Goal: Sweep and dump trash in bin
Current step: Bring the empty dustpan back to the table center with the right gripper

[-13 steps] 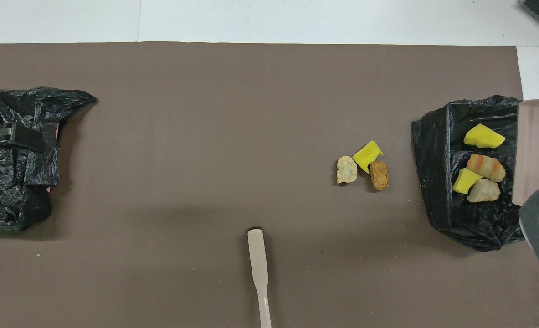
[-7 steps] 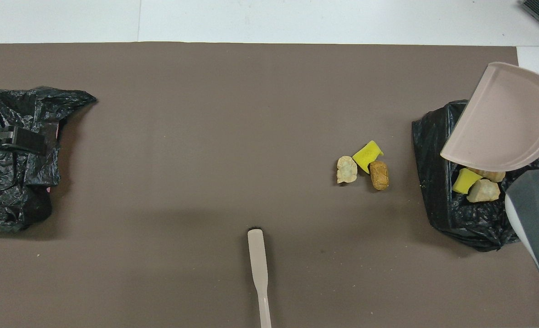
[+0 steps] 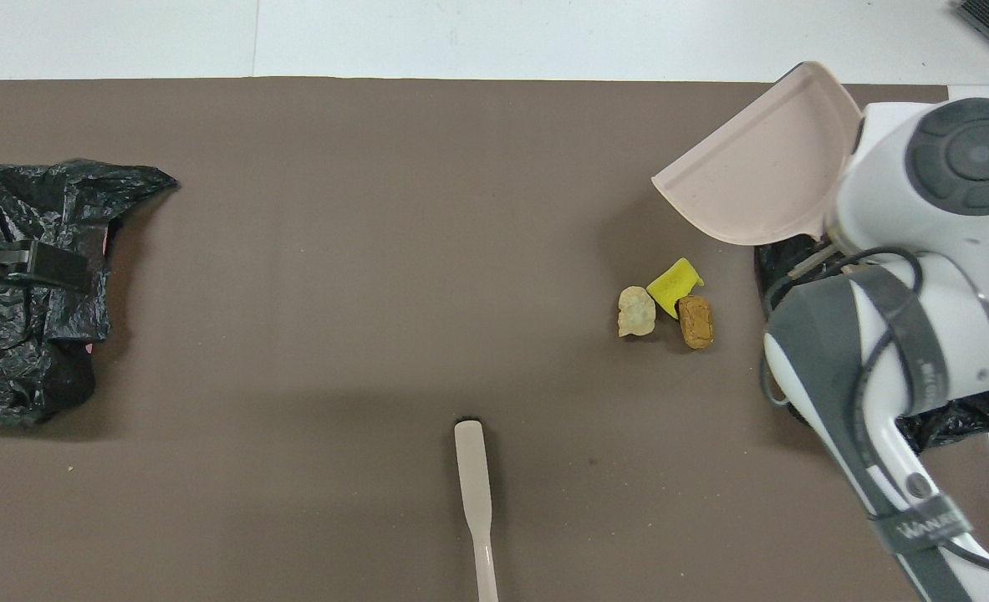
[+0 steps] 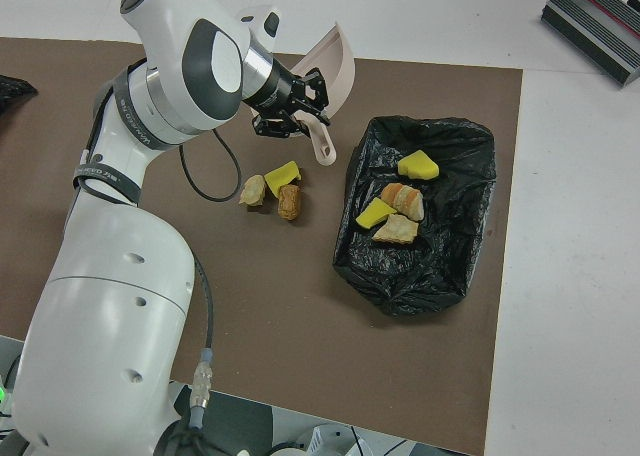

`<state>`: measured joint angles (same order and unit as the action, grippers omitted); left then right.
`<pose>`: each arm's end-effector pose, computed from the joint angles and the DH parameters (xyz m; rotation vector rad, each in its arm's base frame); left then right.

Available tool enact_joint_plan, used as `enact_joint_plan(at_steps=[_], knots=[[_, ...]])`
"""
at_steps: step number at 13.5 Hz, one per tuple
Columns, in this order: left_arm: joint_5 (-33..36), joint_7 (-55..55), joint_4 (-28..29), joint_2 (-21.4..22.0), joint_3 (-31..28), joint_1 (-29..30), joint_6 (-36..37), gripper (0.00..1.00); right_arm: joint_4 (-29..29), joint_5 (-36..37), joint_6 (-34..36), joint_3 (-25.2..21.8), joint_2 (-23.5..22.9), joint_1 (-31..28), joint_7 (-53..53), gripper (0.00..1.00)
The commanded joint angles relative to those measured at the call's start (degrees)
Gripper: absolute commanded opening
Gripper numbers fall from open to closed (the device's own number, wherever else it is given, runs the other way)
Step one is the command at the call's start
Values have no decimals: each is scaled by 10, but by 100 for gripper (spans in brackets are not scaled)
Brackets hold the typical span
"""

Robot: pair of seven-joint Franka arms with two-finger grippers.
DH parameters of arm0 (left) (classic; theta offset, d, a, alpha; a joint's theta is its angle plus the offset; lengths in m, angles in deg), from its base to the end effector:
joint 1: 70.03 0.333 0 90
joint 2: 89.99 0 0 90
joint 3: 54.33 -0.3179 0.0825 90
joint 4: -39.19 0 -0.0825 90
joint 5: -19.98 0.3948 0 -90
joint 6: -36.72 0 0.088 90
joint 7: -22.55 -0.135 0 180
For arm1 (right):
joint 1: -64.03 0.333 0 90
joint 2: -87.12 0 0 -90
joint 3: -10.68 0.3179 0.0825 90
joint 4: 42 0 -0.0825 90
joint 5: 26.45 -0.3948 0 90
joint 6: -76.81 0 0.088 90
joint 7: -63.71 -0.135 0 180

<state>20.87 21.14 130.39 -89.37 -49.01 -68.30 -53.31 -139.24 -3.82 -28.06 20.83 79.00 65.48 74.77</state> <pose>0.5604 -0.0333 0.5944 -3.1219 0.1364 0.0146 0.6145 0.0788 0.4836 2.6995 0.6856 -0.0051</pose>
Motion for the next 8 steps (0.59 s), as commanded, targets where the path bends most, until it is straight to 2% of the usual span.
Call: enact_joint_plan(at_steps=[1,4,8], knots=[[-10,-8,16,15,-4,-5,1,100,77,-46,6,-1,-71,57,-133,0],[-11,-9,16,15,-4,-4,0,100,160,-73,7,-2,-151,128,-257,0],[-11,-9,17,15,-5,-4,1,100,330,-72,48,-8,-290,216,-385,0]])
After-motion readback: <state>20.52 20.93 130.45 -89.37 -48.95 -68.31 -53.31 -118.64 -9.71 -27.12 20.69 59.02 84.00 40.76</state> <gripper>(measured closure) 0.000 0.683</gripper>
